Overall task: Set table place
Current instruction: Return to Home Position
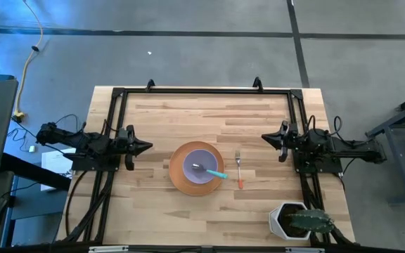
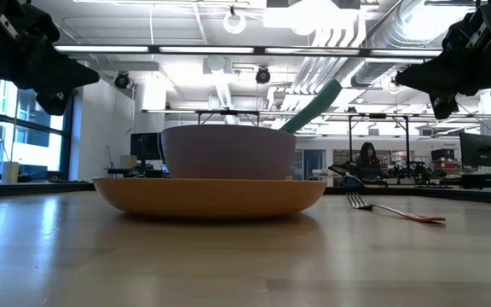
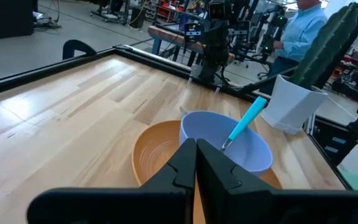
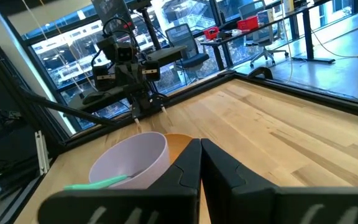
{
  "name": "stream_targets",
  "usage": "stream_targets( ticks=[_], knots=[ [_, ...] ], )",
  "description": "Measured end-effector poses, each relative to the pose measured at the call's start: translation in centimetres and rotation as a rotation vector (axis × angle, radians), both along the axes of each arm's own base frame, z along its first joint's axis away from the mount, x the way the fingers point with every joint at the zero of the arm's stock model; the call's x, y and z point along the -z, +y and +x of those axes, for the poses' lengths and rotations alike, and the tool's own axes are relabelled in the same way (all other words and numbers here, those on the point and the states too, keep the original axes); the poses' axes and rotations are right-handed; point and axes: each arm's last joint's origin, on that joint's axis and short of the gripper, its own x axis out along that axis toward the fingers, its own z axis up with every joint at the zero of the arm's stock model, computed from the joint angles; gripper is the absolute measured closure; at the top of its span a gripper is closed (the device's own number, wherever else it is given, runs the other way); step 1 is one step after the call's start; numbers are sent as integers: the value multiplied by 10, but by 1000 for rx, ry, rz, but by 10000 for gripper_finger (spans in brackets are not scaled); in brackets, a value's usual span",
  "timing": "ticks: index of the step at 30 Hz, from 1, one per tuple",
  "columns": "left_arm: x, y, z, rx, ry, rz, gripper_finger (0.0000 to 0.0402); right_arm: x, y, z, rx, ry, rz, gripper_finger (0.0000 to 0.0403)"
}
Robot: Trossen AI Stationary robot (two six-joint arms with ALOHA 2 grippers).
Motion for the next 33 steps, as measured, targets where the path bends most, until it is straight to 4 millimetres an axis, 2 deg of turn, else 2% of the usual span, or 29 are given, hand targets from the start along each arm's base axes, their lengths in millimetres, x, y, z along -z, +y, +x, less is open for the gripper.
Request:
stream_targets(
  ticks=[10,18,33],
  knots=[
    [-1,2,1,-24,-19,-4,401,0,0,0,0,0,0,402],
    [0,15,6,-167,-220,-24,401,0,0,0,0,0,0,402],
    [0,15,6,-173,-218,-23,401,0,0,0,0,1,0,402]
  ],
)
